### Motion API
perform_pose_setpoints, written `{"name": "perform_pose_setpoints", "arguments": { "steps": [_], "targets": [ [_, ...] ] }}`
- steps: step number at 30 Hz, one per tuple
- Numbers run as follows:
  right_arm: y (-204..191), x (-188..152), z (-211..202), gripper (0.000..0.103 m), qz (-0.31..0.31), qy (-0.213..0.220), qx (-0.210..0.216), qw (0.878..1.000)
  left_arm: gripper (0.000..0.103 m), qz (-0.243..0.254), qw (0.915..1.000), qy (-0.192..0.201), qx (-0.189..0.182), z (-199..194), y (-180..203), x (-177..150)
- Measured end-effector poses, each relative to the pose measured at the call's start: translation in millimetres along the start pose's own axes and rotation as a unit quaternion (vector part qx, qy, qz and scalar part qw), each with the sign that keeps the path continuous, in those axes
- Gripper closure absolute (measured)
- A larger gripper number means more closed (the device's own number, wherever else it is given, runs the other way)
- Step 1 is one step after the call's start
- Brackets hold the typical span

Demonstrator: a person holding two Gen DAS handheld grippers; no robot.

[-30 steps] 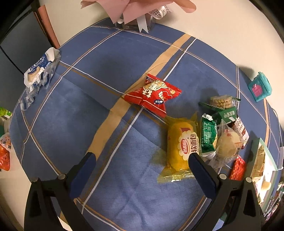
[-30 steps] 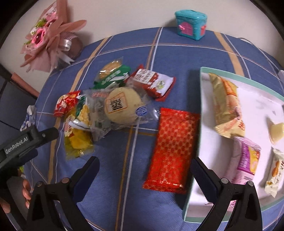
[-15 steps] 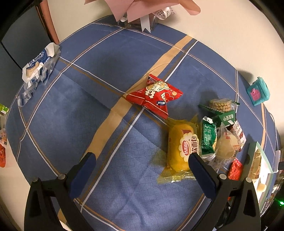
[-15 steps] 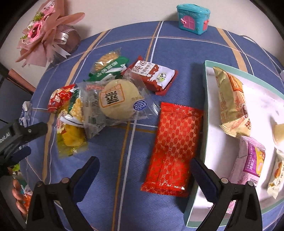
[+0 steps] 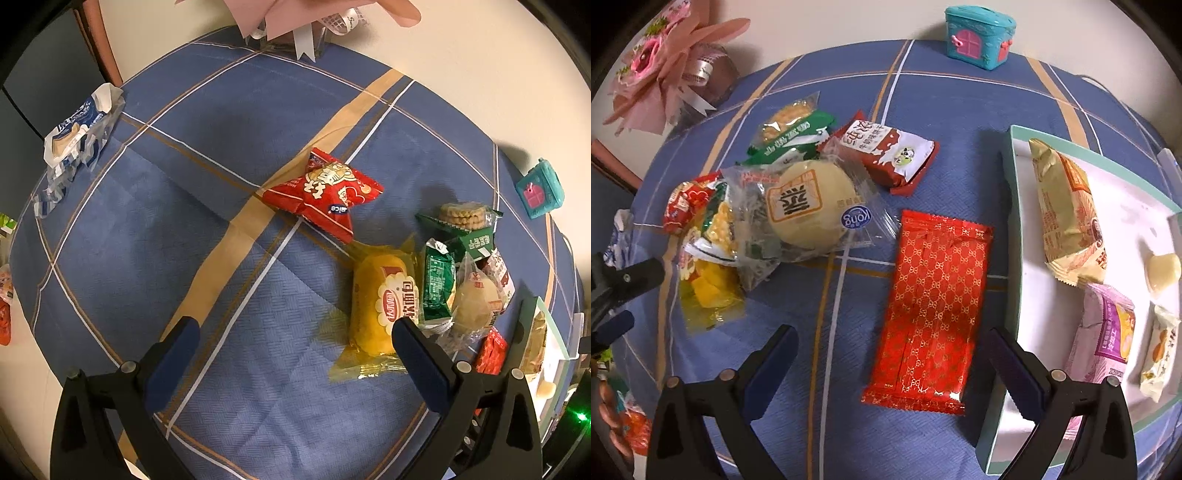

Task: Organize snacks
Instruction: 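Close the left gripper on the yellow bread bag while the right grasps the red patterned bag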

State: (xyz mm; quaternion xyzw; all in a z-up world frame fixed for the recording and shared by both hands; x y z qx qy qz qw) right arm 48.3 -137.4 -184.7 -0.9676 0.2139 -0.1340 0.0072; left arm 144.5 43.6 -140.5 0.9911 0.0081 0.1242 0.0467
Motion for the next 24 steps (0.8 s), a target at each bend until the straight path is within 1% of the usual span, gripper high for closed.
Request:
{"name": "perform_pose_setpoints", "arguments": {
  "steps": [6,11,13,19,22,24],
  "targets": [
    [-3.4,1.8,3.8,0.000,-0.006,-0.001,-0.016,1.000,0.000,0.001,1.0000,-0.001,0.006,2.2,0.1,-0.6],
    [-11.5,0.1,7.7,0.001,-0.018,-0.004,-0.018,1.000,0.000,0.002,1.0000,0.002,0.010,1.8,0.5,-0.8],
    [-18.0,-2.8,11.5,0.003,-0.013,-0.012,0.000,1.000,0.000,0.001,0.9999,0.001,0.010,1.9,0.0,-1.0],
    [-19.3,-0.6,10.6,0.003,0.002,-0.007,0.023,1.000,0.000,0.001,0.9999,-0.002,0.010,3.1,-0.5,-1.3],
    [-25.2,2.8,8.5,0.004,-0.002,-0.006,0.042,0.999,0.000,0.000,1.0000,-0.004,0.009,4.1,-0.5,-1.8],
    [-30.9,3.7,7.0,0.007,-0.005,-0.004,0.056,0.998,0.000,0.000,1.0000,-0.005,0.008,5.4,-0.7,-1.9]
  ]
}}
Point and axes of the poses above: each gripper's, at about its wrist camera, not at the fingertips, and z roughly the way its jaws point, y to its right, x to its top, the point moved 10 cm from there along z, roughly the way its jaws point, and after that the axes turned 1 degree about -x, right-handed, at the moved point
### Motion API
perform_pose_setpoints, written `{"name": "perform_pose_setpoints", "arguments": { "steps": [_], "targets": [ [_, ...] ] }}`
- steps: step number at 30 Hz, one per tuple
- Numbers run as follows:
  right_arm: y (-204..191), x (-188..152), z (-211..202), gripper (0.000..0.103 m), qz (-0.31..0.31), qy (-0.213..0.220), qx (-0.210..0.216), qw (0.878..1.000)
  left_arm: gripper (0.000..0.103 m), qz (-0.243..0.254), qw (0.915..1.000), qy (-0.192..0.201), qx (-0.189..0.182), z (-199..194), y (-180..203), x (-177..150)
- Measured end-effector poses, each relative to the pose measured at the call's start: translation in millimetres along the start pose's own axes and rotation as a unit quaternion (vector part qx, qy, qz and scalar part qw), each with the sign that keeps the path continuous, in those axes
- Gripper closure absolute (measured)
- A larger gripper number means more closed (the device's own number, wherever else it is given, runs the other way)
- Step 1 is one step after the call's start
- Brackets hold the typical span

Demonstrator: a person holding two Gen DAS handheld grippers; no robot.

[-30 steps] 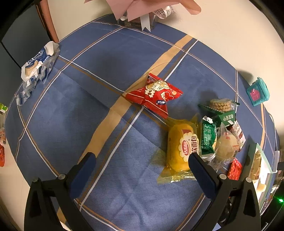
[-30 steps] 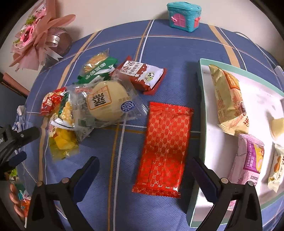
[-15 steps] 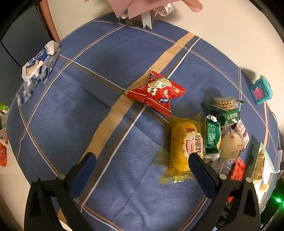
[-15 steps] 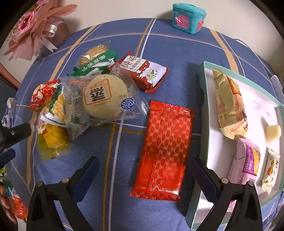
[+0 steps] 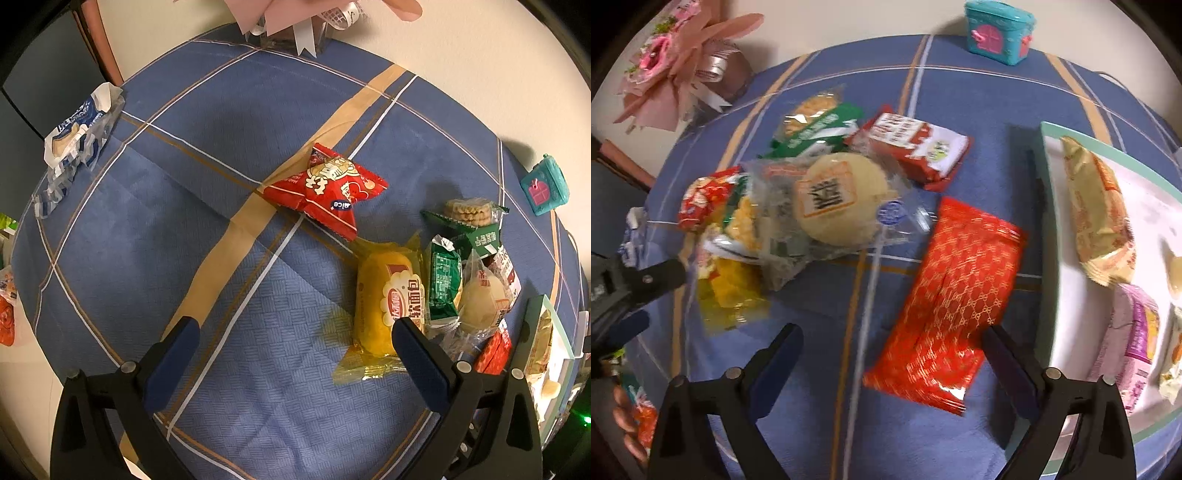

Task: Organize snacks
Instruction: 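Close the left gripper on the yellow bread bag while the right grasps the red patterned bag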

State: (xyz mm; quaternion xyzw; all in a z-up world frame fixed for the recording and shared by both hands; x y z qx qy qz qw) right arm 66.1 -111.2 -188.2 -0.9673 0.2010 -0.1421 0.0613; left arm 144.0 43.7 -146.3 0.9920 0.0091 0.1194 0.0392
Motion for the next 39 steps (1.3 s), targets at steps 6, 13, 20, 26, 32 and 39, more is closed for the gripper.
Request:
{"name": "perform_pose_setpoints", "arguments": {
  "steps": [6,13,20,26,32,39],
  "targets": [
    [14.8,0.9,5.8,0.016,0.018,0.000,-0.026,0.999,0.000,0.002,0.9999,-0.001,-0.017,4.2,6.0,1.0],
    [23.8,1.8,9.1,0.017,0.014,0.001,-0.044,0.999,0.000,0.016,0.9988,-0.004,-0.045,13.8,27.4,1.6],
    [12.8,0.7,18.8,0.017,-0.024,0.005,-0.094,0.995,0.000,0.028,0.9983,0.007,-0.050,21.5,38.1,9.2],
    [11.4,-2.4,19.6,0.016,-0.027,0.008,-0.095,0.995,0.000,0.043,0.9978,0.011,-0.050,23.7,49.2,15.7],
    [18.0,-9.7,15.3,0.015,-0.026,0.011,-0.090,0.996,0.000,0.052,0.9981,0.014,-0.030,29.5,52.1,19.3],
    [15.8,-9.7,20.6,0.002,-0.035,0.001,-0.082,0.996,0.003,0.054,0.9981,0.004,-0.030,41.1,51.6,15.7]
  ]
}}
Point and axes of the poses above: each gripper's, at about its wrist camera, not at the fingertips, and z roughly the way its jaws point, y to its right, x to its top, the point moved 10 cm from there along z, roughly the way its jaws point, and after that the axes turned 1 degree about -x, right-handed, at the moved point
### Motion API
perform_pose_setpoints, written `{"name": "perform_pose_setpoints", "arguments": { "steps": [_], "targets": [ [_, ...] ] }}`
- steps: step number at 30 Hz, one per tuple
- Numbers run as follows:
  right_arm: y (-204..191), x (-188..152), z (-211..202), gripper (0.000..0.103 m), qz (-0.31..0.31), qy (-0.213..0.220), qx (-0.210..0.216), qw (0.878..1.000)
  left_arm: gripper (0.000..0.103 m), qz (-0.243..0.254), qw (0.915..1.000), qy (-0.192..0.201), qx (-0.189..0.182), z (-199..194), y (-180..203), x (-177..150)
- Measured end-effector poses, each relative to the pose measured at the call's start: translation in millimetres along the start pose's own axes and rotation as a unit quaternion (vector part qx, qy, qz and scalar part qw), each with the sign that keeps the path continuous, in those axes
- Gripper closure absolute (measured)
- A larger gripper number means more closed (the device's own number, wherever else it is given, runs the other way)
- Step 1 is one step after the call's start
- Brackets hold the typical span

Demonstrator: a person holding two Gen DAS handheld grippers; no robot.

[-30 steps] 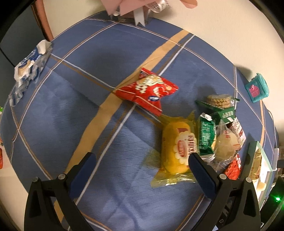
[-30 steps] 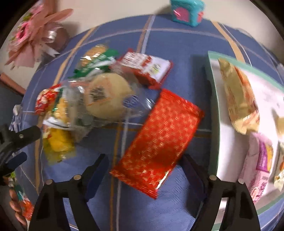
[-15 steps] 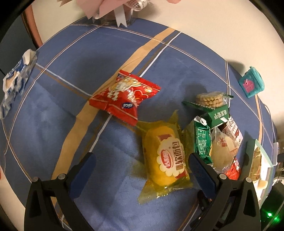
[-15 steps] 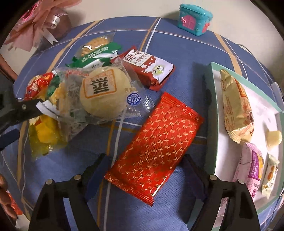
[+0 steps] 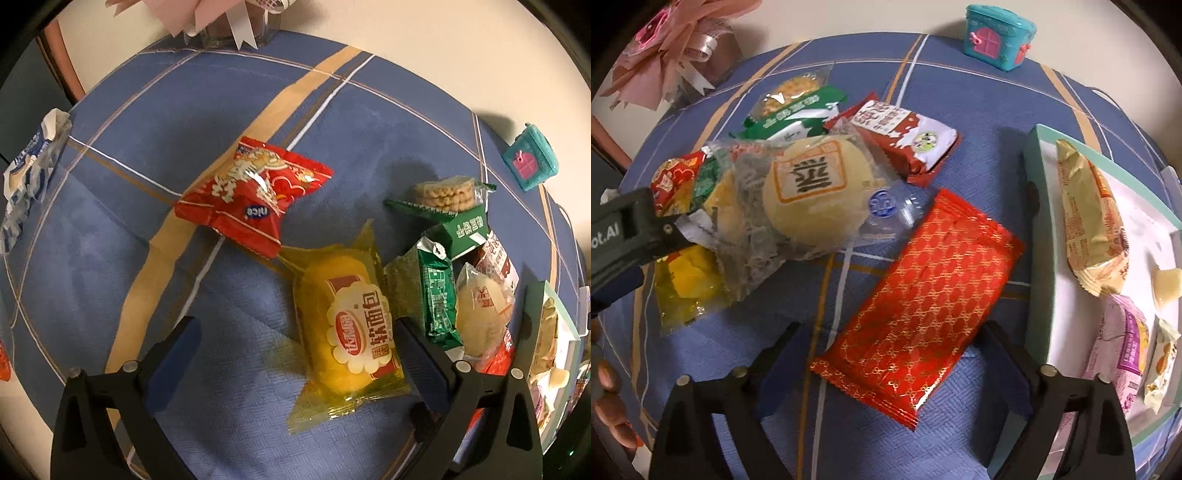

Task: Organize snacks
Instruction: 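Close the left gripper on the yellow bread bag while the right grasps the red patterned bag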

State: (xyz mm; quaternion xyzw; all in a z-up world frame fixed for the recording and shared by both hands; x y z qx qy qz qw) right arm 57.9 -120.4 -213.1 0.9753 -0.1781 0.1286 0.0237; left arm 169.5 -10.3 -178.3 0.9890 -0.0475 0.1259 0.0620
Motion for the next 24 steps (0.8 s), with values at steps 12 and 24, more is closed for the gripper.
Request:
{"name": "perform_pose_setpoints", "arguments": {
  "steps": [12,24],
  "targets": [
    [19.0,12.9,-7.6,0.024,0.033,0.034,-0.017,0.999,0.044,-0.007,0.9989,-0.021,-0.041,10.7,8.9,-5.8],
    [54.1,20.3,-16.0,0.053,0.069,0.044,0.001,0.997,0.062,-0.001,0.9993,-0.029,-0.022,11.9,18.8,-19.7]
  ]
}}
Point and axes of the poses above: each gripper's, at about its wrist camera, not at the fingertips, and z roughly the way its jaws point, y to its right, x to its top, the point moved 10 cm from there along z, roughly the way its jaws point, and after that the axes turned 1 degree about -x, right-handed, at the moved point
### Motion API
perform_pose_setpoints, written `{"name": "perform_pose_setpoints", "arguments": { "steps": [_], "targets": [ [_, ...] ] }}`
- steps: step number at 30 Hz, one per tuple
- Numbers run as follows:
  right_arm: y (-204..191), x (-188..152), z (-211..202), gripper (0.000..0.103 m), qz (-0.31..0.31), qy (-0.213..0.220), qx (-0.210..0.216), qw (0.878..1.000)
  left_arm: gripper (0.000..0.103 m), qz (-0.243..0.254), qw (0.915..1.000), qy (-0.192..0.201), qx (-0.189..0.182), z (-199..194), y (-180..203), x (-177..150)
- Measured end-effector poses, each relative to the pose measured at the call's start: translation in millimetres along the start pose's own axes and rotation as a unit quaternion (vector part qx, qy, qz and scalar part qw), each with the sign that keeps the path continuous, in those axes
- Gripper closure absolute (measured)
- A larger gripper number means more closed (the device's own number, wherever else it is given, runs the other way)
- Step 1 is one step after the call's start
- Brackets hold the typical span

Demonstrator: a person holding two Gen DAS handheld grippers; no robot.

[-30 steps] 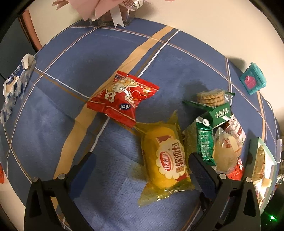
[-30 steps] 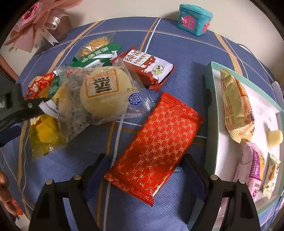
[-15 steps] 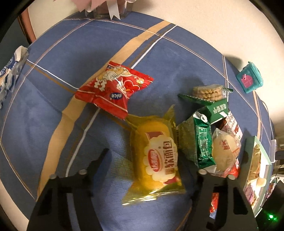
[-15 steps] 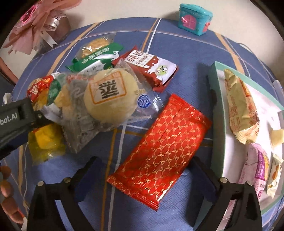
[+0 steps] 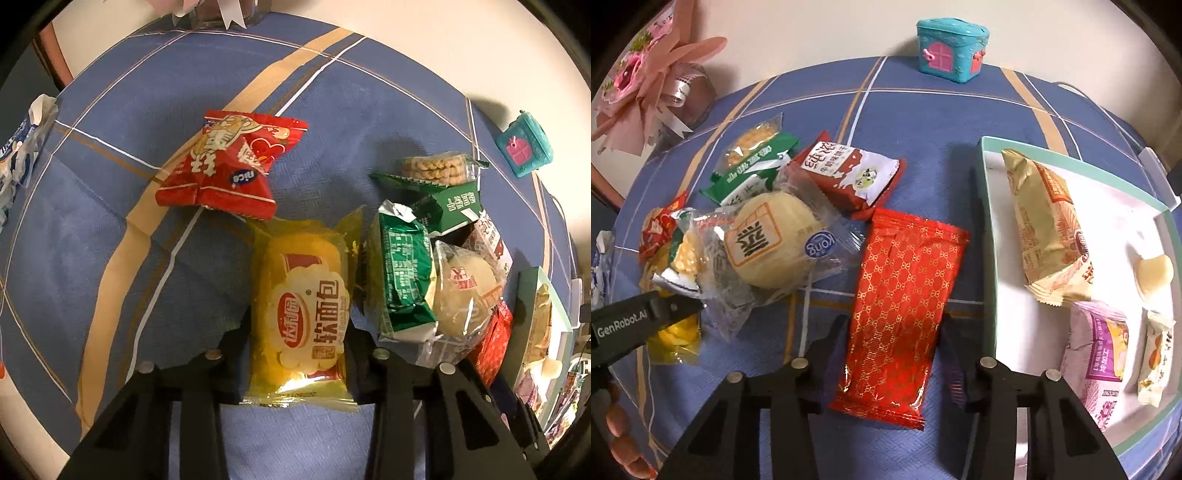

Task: Organize snacks
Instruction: 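Close the left gripper on the yellow bread bag while the right grasps the red patterned bag, then carry the yellow bread bag and red patterned bag over the white tray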

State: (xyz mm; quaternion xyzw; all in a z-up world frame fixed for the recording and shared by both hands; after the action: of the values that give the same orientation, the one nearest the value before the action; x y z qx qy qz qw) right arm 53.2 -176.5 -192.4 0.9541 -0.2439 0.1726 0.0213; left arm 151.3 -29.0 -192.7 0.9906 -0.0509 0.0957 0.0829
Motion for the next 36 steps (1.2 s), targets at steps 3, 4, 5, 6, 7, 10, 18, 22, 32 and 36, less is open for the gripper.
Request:
{"name": "perform_pose_setpoints", "arguments": {
  "steps": [3,4,5,6,7,10,18,22,32,36],
  "targets": [
    [7.5,1.3,-6.7,0.054,0.013,0.001,0.013,1.000,0.063,-0.005,1.0000,0.001,-0.007,-4.9,4.2,-1.8],
    [9.2,3.7,-9.3,0.054,0.016,0.003,0.018,1.000,0.063,-0.005,0.9999,0.005,-0.008,-9.3,4.5,0.4],
    [11.3,6.9,-14.1,0.054,0.018,0.009,0.021,1.000,0.063,-0.004,0.9999,0.010,-0.008,-13.4,5.6,1.4],
    [12.8,9.5,-17.9,0.054,0.018,0.013,0.023,0.999,0.063,-0.003,0.9999,0.014,-0.008,-16.8,6.8,1.0],
    [14.6,12.8,-23.6,0.054,0.018,0.019,0.026,0.999,0.063,-0.003,0.9998,0.020,-0.010,-22.3,6.8,1.5],
    [20.6,21.8,-40.4,0.054,0.025,0.035,0.036,0.998,0.063,-0.006,0.9992,0.038,-0.015,-38.3,7.7,5.3],
    [33.1,32.5,-80.4,0.054,0.036,0.067,0.040,0.996,0.063,-0.013,0.9954,0.088,-0.036,-86.8,11.1,12.7],
    [30.0,28.4,-79.5,0.054,0.043,0.069,0.032,0.996,0.063,-0.011,0.9943,0.097,-0.043,-102.0,17.2,10.0],
    [100.5,25.1,-84.5,0.054,0.103,0.064,-0.003,0.993,0.063,0.033,0.9935,0.088,-0.063,-104.9,73.8,-13.6],
    [134.5,22.2,-85.1,0.054,0.129,0.061,-0.020,0.990,0.063,0.067,0.9919,0.082,-0.070,-103.6,108.9,-28.5]
  ]
}}
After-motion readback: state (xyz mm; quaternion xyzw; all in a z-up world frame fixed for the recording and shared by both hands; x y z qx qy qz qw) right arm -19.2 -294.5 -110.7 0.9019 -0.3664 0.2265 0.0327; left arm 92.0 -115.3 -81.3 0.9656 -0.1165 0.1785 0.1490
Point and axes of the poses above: each gripper's, at about its wrist camera, not at the fingertips, and z roughly the way its jaws point, y to its right, x to its top, the point moved 10 cm from there along z, roughly the way its jaws point, and after that the axes turned 1 degree about -x, right-handed, at the moved point
